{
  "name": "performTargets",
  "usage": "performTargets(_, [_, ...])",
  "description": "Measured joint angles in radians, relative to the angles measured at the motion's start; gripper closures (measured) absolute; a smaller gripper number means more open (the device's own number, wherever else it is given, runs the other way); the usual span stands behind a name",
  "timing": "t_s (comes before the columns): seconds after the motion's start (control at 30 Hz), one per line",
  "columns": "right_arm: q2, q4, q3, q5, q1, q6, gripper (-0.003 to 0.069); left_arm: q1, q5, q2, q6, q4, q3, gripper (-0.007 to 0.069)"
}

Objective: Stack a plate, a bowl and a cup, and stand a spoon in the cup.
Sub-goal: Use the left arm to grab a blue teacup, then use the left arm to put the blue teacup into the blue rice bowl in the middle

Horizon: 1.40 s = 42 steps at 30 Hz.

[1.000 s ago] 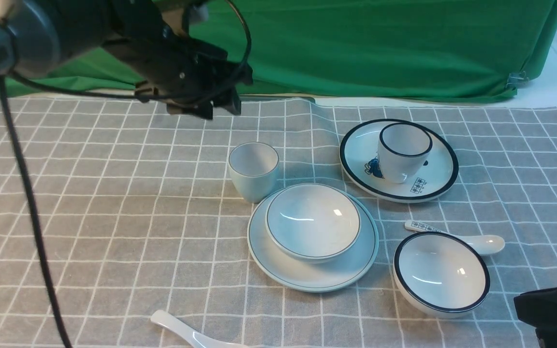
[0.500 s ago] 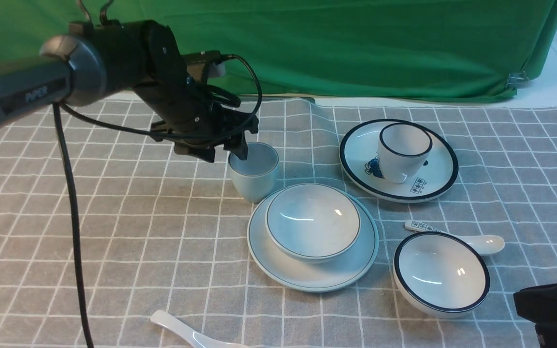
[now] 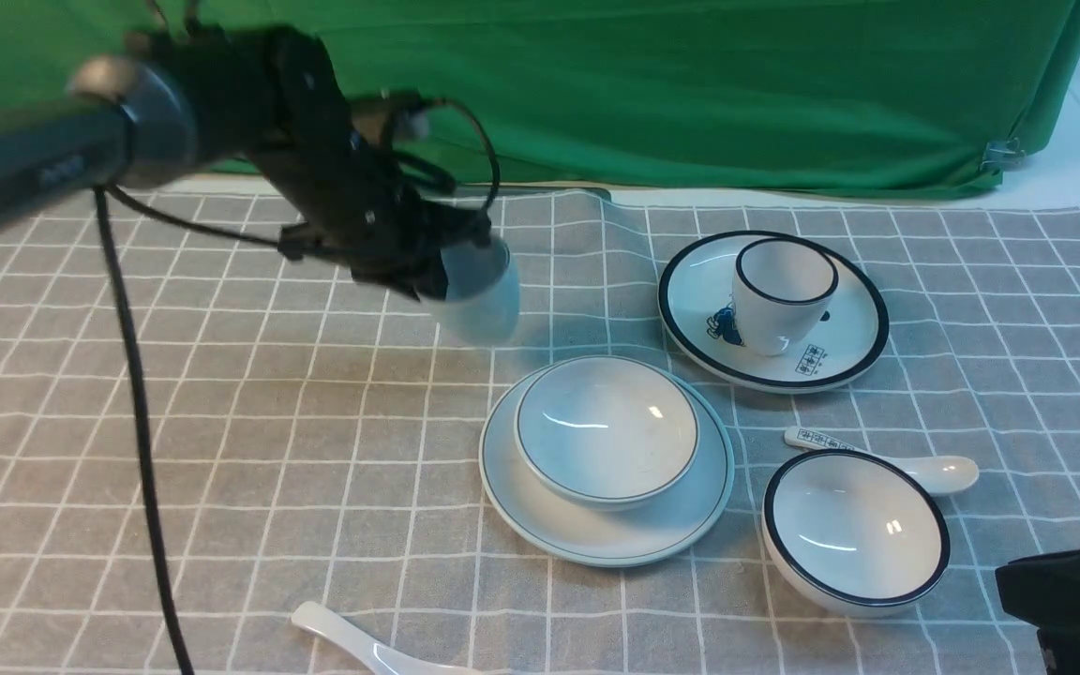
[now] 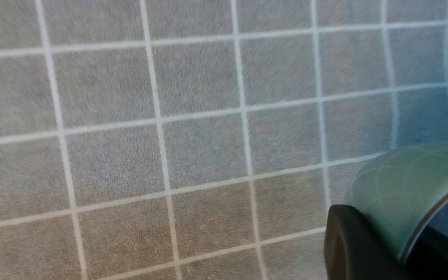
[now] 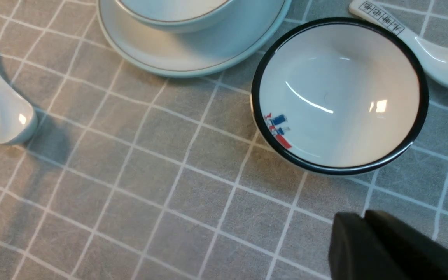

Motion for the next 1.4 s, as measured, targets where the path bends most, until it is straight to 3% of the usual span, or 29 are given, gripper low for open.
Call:
performTargets(0.17, [0.0, 0.0, 0.0, -0.001, 0.0, -0.003, 0.0589, -0.101, 0.112, -0.08, 0.09, -0.063, -0.026, 0.0592])
performTargets(0.43, [0.0, 0.0, 0.0, -0.002, 0.0, -0.006, 0.0589, -0.253, 0.174, -0.017, 0.079, 0.026, 0.005, 0.0593])
performTargets(1.0, [0.0, 0.0, 0.0, -0.002, 0.0, -0.03, 0.0589, -0.268, 0.076, 0.095, 0.024, 0.072, 0.006, 0.0577])
performTargets(1.2, [0.0, 0.0, 0.0, -0.002, 0.0, -0.031, 0.0585, -0.268, 0.088, 0.104, 0.015, 0.071, 0.006, 0.0461])
performTargets(1.4, [0.0, 0.0, 0.0, -0.003, 0.0, -0.032, 0.0573, -0.268, 0.186, 0.104, 0.003, 0.118, -0.069, 0.0264])
